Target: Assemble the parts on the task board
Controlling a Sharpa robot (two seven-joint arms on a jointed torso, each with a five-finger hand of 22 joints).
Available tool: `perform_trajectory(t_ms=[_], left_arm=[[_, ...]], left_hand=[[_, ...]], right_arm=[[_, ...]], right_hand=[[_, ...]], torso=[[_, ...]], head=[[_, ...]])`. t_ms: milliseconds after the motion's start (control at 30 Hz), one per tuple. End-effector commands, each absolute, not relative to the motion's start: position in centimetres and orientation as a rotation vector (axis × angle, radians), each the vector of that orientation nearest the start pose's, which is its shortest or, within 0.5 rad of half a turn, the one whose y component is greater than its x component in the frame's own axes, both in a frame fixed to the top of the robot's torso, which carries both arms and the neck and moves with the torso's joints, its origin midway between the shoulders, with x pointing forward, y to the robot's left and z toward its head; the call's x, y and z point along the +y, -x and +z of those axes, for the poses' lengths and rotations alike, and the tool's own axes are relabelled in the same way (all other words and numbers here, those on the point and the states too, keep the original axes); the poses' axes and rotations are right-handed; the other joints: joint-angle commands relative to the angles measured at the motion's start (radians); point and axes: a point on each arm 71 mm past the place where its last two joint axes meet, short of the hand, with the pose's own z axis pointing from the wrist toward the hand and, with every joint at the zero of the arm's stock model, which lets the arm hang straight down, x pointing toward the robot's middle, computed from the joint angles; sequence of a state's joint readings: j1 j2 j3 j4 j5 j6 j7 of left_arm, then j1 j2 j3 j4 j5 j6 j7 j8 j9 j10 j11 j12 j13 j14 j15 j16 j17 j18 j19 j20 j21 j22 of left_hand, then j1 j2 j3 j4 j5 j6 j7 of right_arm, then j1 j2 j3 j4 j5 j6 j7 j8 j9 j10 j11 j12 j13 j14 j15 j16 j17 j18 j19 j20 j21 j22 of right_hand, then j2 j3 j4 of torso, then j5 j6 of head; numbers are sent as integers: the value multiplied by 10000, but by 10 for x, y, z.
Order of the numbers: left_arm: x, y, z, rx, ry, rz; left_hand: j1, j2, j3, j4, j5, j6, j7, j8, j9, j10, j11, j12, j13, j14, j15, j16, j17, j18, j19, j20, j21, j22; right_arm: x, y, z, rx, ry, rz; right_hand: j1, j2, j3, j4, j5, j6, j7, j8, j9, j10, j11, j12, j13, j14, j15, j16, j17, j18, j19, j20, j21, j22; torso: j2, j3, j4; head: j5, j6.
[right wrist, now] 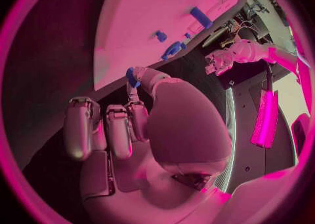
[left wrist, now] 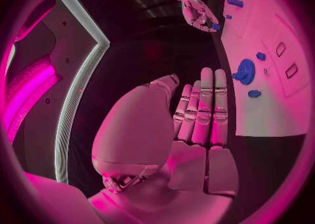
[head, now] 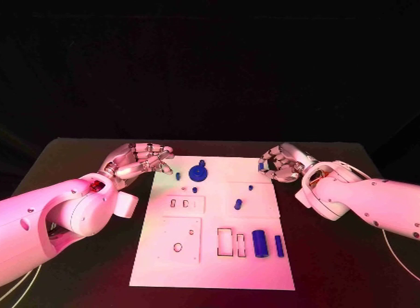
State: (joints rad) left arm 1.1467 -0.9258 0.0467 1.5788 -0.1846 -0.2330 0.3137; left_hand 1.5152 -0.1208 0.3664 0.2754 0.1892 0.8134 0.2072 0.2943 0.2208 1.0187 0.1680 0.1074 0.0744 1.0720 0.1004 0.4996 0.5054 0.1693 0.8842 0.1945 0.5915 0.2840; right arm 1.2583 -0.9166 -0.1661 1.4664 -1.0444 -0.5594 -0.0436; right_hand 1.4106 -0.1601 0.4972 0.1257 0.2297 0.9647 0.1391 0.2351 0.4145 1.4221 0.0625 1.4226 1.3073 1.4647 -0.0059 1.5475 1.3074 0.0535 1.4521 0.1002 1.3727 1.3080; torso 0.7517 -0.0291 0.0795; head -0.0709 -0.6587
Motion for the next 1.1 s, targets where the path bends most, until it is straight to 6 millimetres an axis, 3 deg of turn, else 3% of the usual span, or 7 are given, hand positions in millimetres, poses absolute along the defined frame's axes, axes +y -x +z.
perform_trajectory(t_ms=[33, 233, 333, 433, 633, 867, 1100], left_arm=[[224, -477, -168, 15168, 9593, -15561], [223, -477, -168, 15184, 9593, -15550], [222, -477, -168, 15198, 9594, -15552], [223, -478, -168, 15185, 9609, -15518], [222, -480, -170, 15193, 9648, -15484], [220, -481, -171, 15233, 9658, -15527], [219, -482, -173, 15248, 9680, -15503]], left_hand=[[-22, -59, 72, 3, -54, -90, 324, 58, 12, -31, 36, -33, 15, -65, -14, 38, 13, 116, -71, 20, 57, 11], [-22, -59, 72, 3, -54, -90, 324, 58, 12, -31, 36, -33, 15, -65, -14, 38, 13, 116, -71, 20, 57, 11], [-10, -66, 81, -10, -56, -90, 323, 62, 17, -28, 35, -32, 16, -66, -17, 43, 19, 117, -72, 19, 66, 15], [-4, -73, 85, -19, -57, -90, 322, 64, 19, -27, 35, -31, 17, -67, -18, 45, 22, 118, -73, 18, 71, 17], [6, -80, 89, -29, -58, -89, 321, 67, 22, -25, 34, -30, 18, -69, -20, 47, 25, 119, -73, 17, 77, 20], [17, -88, 97, -42, -59, -90, 321, 70, 25, -23, 33, -29, 19, -70, -22, 51, 29, 119, -74, 15, 85, 24], [17, -88, 97, -42, -59, -90, 321, 70, 25, -23, 33, -29, 19, -70, -22, 51, 29, 119, -74, 15, 85, 24]], right_arm=[[-262, -491, -187, 15669, -3522, 6393], [-228, -485, -175, 15715, -3299, 6873], [-211, -483, -172, 15829, -3058, 7065], [-193, -480, -171, 15926, -2841, 7261], [-158, -476, -172, 16031, -2541, 7634], [-124, -470, -177, 16139, -1692, 7941], [-97, -462, -187, 16477, -857, 7934]], right_hand=[[-138, 47, 77, 24, 53, 10, 16, 72, 25, 35, -51, 9, 882, 900, -72, -4, 1940, -31, 25, -71, 8, 1219], [-239, 40, 101, 37, 47, -8, 16, 85, 35, 39, -48, 10, 883, 908, -69, 7, 1972, -40, 48, -69, 40, 1246], [-309, 30, 115, 46, 45, -29, 17, 89, 40, 46, -46, 15, 889, 915, -68, 16, 1999, -51, 76, -68, 82, 1279], [-324, 26, 119, 46, 45, -37, 19, 88, 40, 51, -46, 20, 895, 917, -67, 18, 2004, -57, 91, -68, 107, 1298], [-337, 44, 147, 37, 50, -37, 11, 97, 45, 81, -51, 47, 926, 922, -68, 25, 2023, -65, 111, -68, 137, 1320], [-335, 49, 194, -11, 52, -30, 0, 118, 57, 100, -63, 63, 942, 925, -75, 29, 2033, -70, 127, -71, 160, 1339], [-414, 7, 195, -12, 41, -54, 11, 120, 61, 100, -55, 60, 939, 929, -75, 34, 2049, -80, 153, -72, 198, 1369]], torso=[[-6, -20, 3], [-8, -17, 16], [-19, -37, 46], [-13, -26, 19], [-10, -26, 14], [-30, -40, 17], [-35, -40, -10]], head=[[4, 5], [82, 58], [158, 69], [278, 74], [319, 88], [567, -69], [627, -118]])
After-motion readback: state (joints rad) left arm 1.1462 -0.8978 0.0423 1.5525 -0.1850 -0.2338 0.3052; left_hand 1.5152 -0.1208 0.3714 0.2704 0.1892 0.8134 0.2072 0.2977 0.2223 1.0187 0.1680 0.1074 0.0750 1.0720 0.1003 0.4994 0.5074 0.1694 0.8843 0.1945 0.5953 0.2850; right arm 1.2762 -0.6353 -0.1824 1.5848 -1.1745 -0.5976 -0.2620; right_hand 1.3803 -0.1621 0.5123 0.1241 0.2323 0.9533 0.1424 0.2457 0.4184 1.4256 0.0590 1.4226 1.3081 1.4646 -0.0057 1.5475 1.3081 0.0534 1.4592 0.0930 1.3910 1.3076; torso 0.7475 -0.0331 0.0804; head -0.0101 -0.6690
